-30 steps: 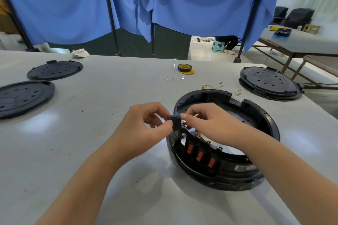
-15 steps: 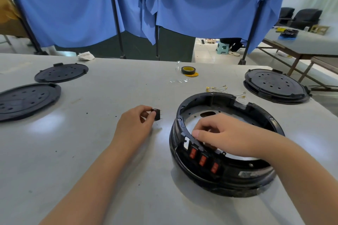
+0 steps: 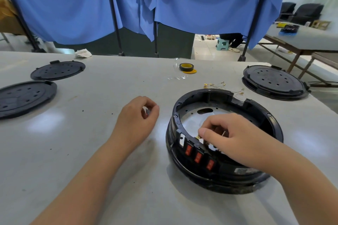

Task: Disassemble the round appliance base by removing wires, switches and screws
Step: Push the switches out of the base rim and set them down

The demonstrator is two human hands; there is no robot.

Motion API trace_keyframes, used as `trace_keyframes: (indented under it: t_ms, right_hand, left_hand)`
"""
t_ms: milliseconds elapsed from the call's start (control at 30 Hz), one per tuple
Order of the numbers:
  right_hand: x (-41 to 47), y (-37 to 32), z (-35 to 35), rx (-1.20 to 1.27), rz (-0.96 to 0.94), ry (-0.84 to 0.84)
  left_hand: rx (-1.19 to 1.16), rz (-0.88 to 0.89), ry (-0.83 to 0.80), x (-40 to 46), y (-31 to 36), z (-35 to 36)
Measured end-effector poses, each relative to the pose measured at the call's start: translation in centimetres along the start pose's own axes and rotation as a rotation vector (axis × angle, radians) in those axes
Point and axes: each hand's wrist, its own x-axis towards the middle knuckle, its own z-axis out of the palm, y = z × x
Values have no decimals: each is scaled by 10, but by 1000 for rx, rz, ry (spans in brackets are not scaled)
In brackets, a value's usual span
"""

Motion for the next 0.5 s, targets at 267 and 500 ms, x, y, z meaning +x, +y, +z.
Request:
trace_keyframes:
  t_ms: [267,500]
  right_hand:
    - [-5,-1,4,-17,-32,16]
    - [-7,-1,0,0,-124,2]
  left_hand:
    - [-112,273,-373,-42,43,-25]
    - [-48,354,-373,-43,45,-17]
